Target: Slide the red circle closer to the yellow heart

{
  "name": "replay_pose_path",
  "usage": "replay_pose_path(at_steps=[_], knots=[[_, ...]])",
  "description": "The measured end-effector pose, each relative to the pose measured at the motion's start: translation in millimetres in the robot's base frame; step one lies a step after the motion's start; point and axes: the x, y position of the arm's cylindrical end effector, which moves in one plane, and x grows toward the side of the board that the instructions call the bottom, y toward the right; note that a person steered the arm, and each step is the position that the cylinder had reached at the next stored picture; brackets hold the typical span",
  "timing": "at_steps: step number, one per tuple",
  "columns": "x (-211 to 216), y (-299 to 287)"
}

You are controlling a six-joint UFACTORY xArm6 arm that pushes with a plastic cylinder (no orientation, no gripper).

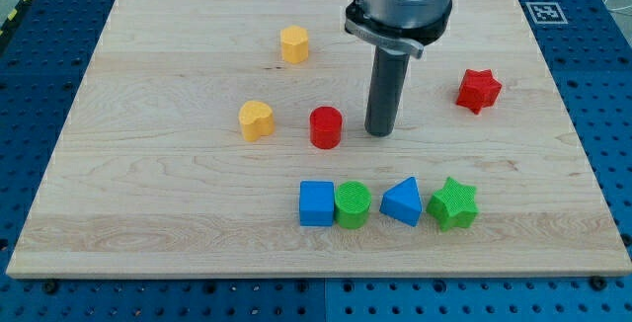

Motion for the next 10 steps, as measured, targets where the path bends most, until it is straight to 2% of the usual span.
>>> replay_pose_path(at_steps=[2,3,5,7,9,10], knots=[[35,-17],[33,-20],[1,-28],[0,-59],[-4,-59],[8,-59]])
